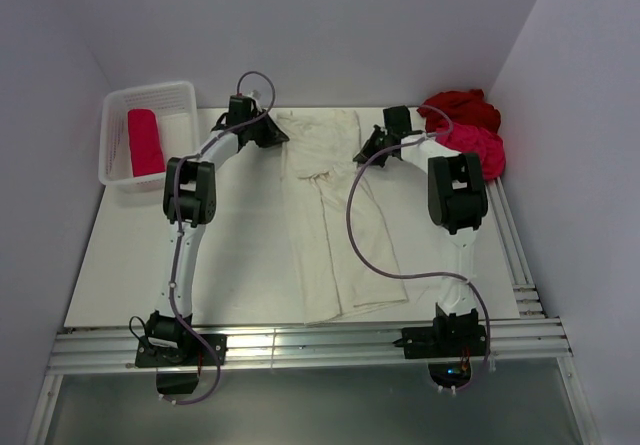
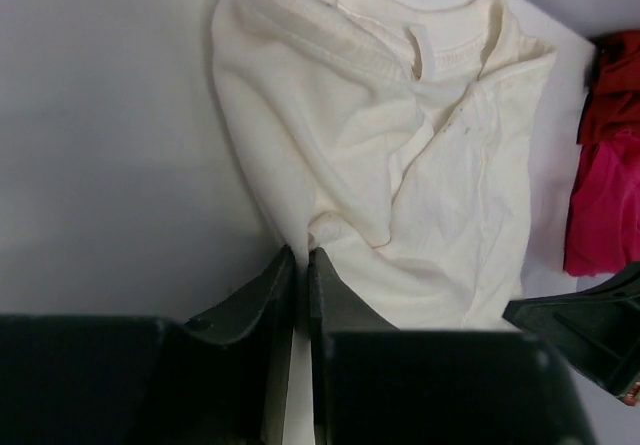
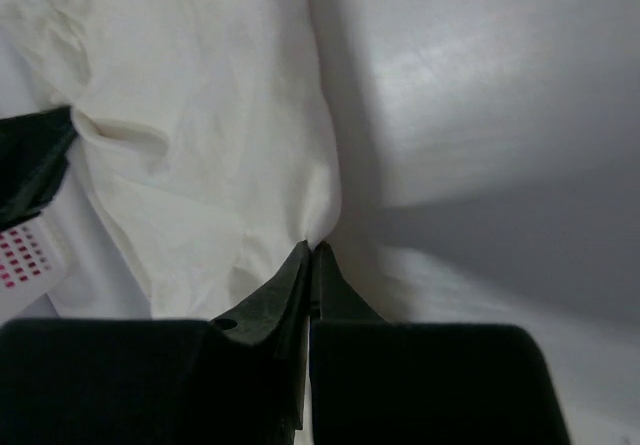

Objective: Roll the t-shirts
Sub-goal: Fold the tshirt

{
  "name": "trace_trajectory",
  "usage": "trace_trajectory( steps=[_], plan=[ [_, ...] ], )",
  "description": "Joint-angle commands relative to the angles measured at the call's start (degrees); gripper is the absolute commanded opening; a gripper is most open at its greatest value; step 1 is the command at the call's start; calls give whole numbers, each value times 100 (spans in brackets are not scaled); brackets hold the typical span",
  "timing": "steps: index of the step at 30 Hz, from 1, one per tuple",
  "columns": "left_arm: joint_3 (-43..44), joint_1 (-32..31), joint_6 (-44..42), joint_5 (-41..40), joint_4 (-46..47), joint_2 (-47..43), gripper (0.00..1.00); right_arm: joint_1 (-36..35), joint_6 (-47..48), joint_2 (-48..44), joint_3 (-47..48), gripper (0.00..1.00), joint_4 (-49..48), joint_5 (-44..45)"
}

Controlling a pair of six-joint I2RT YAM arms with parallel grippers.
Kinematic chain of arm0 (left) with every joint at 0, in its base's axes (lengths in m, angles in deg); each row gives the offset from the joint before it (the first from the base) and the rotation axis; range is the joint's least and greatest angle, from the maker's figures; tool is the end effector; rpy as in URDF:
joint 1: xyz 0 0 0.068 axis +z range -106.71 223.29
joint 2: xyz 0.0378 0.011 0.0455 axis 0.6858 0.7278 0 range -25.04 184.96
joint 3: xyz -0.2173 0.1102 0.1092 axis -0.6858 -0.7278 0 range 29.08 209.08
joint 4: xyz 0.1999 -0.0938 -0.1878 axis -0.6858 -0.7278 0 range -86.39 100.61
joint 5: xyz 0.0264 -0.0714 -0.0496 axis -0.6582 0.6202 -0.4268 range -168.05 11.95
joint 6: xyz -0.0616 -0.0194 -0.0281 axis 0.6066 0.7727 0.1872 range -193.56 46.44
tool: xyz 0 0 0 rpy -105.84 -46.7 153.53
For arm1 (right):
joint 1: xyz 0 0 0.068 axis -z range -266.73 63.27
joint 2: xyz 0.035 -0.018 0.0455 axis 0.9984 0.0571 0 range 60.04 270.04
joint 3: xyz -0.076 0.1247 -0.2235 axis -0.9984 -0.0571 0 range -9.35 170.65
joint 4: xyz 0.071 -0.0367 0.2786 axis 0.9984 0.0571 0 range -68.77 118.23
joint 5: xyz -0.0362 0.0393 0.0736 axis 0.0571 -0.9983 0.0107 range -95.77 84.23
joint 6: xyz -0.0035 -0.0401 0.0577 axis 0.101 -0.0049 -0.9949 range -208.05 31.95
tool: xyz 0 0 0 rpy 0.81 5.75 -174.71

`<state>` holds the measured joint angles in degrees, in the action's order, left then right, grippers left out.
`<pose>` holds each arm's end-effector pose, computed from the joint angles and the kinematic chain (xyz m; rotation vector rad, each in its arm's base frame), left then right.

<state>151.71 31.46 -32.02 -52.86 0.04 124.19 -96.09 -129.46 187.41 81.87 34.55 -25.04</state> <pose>0.5969 -0.1501 0.0997 -0.3457 2.3085 -0.9807 0.5075 0.1030 0.1071 0.5458 2.4753 0.7884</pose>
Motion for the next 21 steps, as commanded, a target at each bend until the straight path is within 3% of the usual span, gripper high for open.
trace_trajectory(
  steps=[1,4,6,7,8,10,12,13,14,16,21],
  plan=[
    [726,173,179,82,397,456,16,31,-113,261,826,0,47,221],
    [982,234,407,74,599,616,19,40,-122,612,1520,0,258,310],
    [982,287,582,100,793,616,23,57,-87,902,2109,6,557,249],
    [974,287,609,135,802,581,30,75,-78,973,2276,11,705,187],
    [965,304,636,196,802,546,36,110,-52,1026,2504,24,776,99],
    [711,313,610,311,723,267,49,145,-8,1009,2550,34,865,20],
    [55,313,540,329,801,-85,62,189,89,747,2305,45,839,-16],
    [-193,313,505,320,819,-487,74,198,124,632,2182,50,830,2],
    [-396,322,452,285,793,-674,78,224,211,527,1972,56,865,28],
    [-871,322,276,215,575,-1174,86,251,326,263,1812,57,1109,72],
    [-1819,322,-58,109,179,-2177,87,286,713,-806,750,56,1278,134]
  ],
)
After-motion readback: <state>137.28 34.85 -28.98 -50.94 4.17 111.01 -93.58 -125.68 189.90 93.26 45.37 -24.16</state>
